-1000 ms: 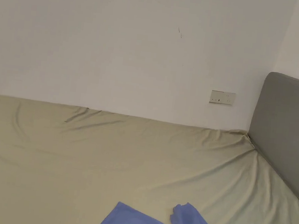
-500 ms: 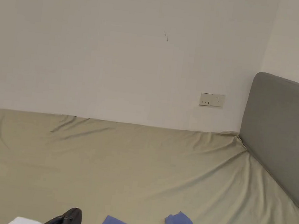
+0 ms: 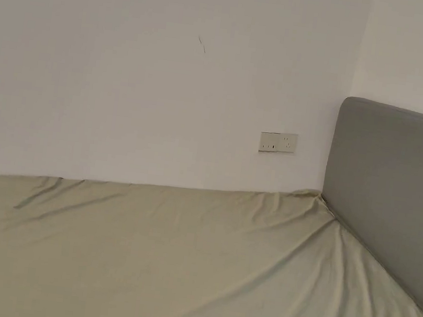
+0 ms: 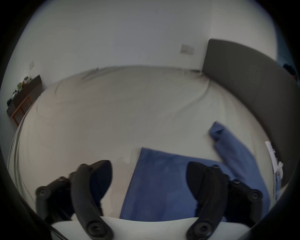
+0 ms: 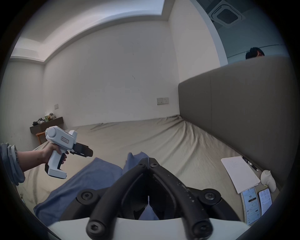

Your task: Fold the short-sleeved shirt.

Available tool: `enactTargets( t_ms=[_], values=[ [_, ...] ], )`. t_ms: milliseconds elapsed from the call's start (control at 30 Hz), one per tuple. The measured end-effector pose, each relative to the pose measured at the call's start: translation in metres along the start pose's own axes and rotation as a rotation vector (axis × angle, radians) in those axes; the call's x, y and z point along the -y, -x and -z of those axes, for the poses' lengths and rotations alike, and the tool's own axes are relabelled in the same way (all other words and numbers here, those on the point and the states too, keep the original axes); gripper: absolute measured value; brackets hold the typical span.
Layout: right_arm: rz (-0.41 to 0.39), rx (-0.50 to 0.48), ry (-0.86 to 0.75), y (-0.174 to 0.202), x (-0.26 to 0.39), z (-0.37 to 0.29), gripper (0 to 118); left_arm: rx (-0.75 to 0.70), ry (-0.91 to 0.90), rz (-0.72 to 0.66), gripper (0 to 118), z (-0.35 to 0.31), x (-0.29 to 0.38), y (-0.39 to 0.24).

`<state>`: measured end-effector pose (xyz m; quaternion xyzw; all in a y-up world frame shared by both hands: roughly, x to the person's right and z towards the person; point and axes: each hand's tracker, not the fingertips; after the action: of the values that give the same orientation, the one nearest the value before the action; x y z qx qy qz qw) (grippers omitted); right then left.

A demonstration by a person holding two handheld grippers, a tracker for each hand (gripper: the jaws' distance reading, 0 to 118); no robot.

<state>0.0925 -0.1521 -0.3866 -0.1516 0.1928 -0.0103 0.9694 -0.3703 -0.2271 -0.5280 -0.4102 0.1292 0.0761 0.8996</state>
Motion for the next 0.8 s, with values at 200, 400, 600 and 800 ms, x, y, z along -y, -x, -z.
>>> enactTargets(
  t_ms=[200, 400, 600, 800],
  values=[
    [0.005, 0.015, 0.093, -0.011, 0.015, 0.044, 6, -0.029, 0.067, 0.004, 69, 0.048, 0.018, -0.004],
    [0.04, 0.015, 0.194, -0.024, 0.005, 0.125, 118, 0.025, 0.018, 0.059, 2, 0.024, 0.023, -0.024],
    [-0.009, 0.024, 0.5, -0.036, 0.023, 0.254, 114, 0.052, -0.037, 0.08, 1, 0.001, 0.033, -0.026],
    [-0.175, 0.069, 0.599, -0.02, 0.04, 0.289, 90, 0.046, -0.057, 0.101, 1, -0.017, 0.038, -0.026]
  ],
)
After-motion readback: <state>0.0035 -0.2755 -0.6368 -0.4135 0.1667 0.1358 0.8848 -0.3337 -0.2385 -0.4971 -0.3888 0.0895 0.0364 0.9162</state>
